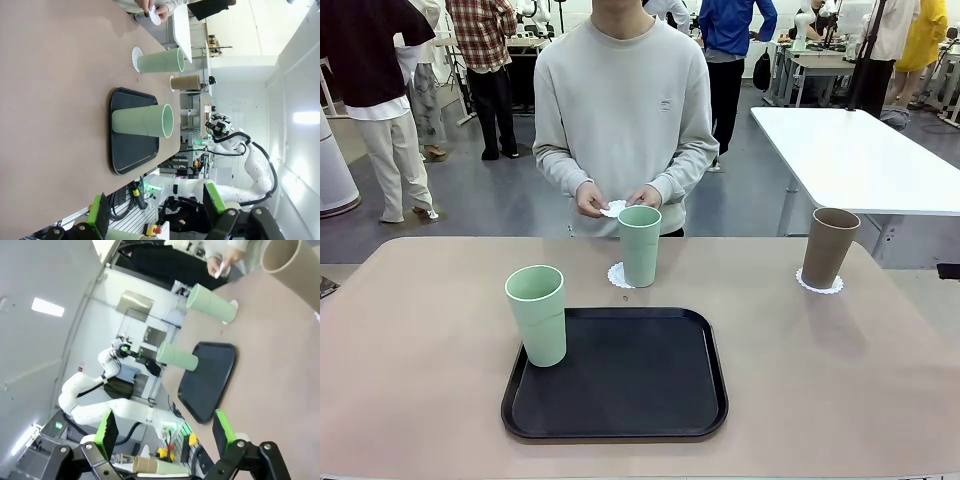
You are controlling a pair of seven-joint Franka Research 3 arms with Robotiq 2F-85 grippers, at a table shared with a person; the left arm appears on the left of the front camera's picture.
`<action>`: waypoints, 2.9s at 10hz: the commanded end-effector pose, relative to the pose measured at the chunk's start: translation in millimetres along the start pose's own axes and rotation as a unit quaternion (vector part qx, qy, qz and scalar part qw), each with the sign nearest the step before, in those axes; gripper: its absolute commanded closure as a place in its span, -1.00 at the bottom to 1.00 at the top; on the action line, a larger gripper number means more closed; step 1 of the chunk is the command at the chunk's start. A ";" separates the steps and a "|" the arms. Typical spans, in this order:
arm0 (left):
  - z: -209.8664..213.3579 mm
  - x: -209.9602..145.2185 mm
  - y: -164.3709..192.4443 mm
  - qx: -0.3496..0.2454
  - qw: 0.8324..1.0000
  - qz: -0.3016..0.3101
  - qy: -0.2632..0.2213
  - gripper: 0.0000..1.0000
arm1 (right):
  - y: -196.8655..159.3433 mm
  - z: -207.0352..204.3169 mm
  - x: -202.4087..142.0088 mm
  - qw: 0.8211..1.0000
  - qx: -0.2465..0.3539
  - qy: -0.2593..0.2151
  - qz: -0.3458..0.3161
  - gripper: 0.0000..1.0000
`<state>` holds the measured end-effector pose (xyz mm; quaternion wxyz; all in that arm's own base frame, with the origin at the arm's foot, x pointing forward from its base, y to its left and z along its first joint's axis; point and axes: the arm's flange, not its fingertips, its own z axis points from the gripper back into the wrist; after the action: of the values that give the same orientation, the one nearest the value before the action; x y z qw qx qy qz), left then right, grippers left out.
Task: Place coasters on the table and set cups on them.
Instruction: Take one Reusable plastic cup from the Flat Tray and place it on a coaster set by the human.
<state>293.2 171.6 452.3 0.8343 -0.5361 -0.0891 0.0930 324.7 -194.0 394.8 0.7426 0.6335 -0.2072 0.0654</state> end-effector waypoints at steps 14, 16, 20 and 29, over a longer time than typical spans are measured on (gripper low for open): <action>1.3 -0.9 -0.7 -0.004 1.000 -0.003 -0.002 -1.00 | 7.5 15.6 2.3 0.999 -0.041 0.032 0.003 -1.00; 1.3 -0.9 -0.7 -0.004 1.000 -0.003 -0.002 -1.00 | 7.5 15.6 2.3 0.999 -0.041 0.032 0.003 -1.00; 1.3 -0.9 -0.7 -0.004 1.000 -0.003 -0.002 -1.00 | 7.5 15.6 2.3 0.999 -0.041 0.032 0.003 -1.00; 1.3 -0.9 -0.7 -0.004 1.000 -0.003 -0.002 -1.00 | 7.5 15.6 2.3 0.999 -0.041 0.032 0.003 -1.00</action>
<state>293.2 171.6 452.3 0.8343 -0.5361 -0.0891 0.0930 320.9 -207.2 404.1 0.7770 0.5967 -0.1850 0.0780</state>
